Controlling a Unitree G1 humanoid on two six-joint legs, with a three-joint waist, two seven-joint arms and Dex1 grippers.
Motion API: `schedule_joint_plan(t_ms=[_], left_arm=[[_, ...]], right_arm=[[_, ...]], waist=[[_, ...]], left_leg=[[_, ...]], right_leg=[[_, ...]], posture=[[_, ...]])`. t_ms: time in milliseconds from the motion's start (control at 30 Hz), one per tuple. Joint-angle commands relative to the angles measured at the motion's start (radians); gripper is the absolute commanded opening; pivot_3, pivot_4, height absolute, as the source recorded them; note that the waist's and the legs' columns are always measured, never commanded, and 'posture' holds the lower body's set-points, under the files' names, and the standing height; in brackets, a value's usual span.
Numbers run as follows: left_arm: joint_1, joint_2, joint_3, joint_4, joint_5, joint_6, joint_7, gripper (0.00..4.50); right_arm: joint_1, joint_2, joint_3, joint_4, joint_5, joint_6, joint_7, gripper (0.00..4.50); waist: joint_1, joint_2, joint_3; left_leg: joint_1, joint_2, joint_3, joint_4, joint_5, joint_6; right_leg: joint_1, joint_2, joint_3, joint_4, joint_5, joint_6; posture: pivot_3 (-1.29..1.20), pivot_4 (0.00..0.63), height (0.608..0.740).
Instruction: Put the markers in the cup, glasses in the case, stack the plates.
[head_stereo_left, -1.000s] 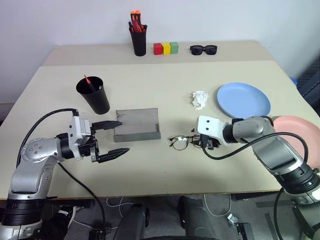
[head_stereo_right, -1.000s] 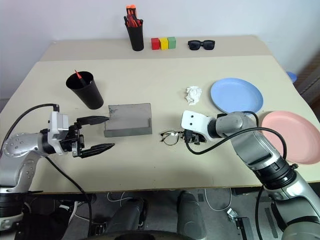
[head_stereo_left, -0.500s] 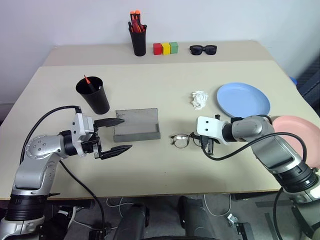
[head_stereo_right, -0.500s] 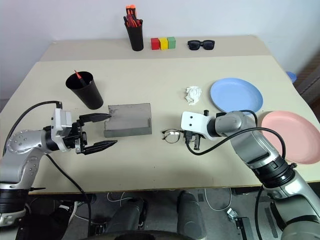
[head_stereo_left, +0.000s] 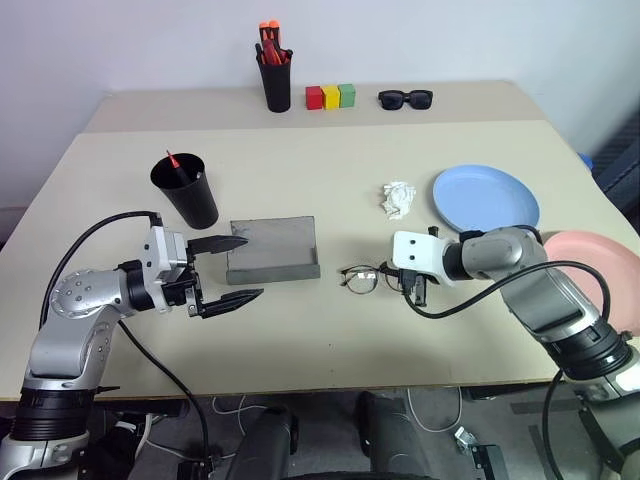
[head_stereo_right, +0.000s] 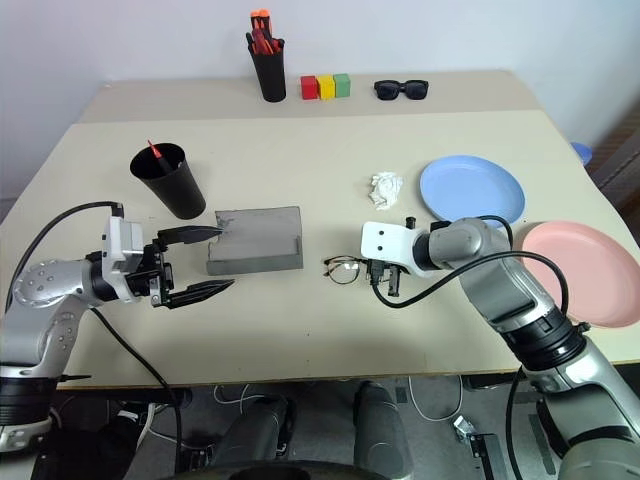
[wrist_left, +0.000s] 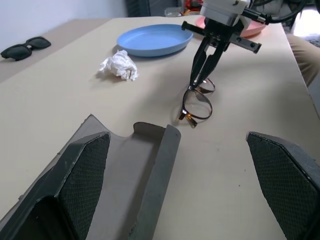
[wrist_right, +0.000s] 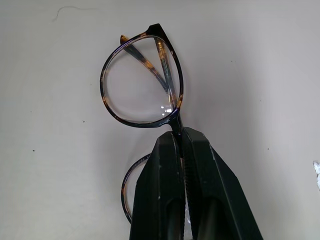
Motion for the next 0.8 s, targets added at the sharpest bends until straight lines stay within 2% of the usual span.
schedule_joint_plan(t_ms=[33, 233, 367, 533, 800], left_arm=[[-0.008, 0.011, 0.005, -0.01, -0.014, -0.005, 0.001, 4.5], [-0.023, 0.037, 0.046, 0.015, -0.017, 0.003, 0.011, 4.5], [-0.05, 0.097, 0.105, 0.039, -0.054, 0.06, 0.028, 4.5], [0.033, 0.173, 0.187, 0.043, -0.088, 0.092, -0.022, 4.5], [0.113, 0.188, 0.254, 0.031, -0.089, 0.084, -0.003, 4.5]], right_arm=[[-0.038, 0.008, -0.065, -0.034, 0.047, 0.04, 0.014, 0.03], [-0.133, 0.086, -0.121, -0.042, 0.119, 0.121, -0.024, 0.03], [-0.216, 0.205, -0.123, 0.015, 0.117, 0.13, -0.11, 0.03], [-0.315, 0.379, -0.085, 0.092, 0.111, 0.132, -0.199, 0.03], [-0.408, 0.591, -0.031, 0.247, 0.101, 0.084, -0.284, 0.03]], waist=[[0.0, 0.0, 0.0], [-0.003, 0.0, 0.0], [-0.004, 0.0, 0.0], [-0.01, 0.001, 0.001], [-0.006, 0.001, 0.001]], left_leg=[[0.0, 0.0, 0.0, 0.0, 0.0, 0.0], [0.0, 0.0, 0.0, -0.001, 0.0, 0.0], [-0.001, 0.001, 0.0, -0.001, 0.0, 0.0], [-0.001, 0.0, 0.0, -0.003, 0.0, 0.0], [-0.003, 0.0, 0.0, -0.004, 0.001, -0.001]], right_leg=[[0.0, 0.0, 0.0, 0.0, 0.0, 0.0], [-0.001, 0.0, 0.0, 0.0, 0.0, 0.0], [-0.002, 0.001, 0.0, 0.0, 0.0, 0.0], [-0.005, 0.001, 0.001, 0.001, 0.0, 0.0], [-0.008, 0.001, 0.001, 0.002, 0.001, -0.002]], posture=[[0.0, 0.15, 0.74], [0.0, 0.15, 0.74], [0.0, 0.15, 0.74], [0.0, 0.15, 0.74], [0.0, 0.15, 0.74]])
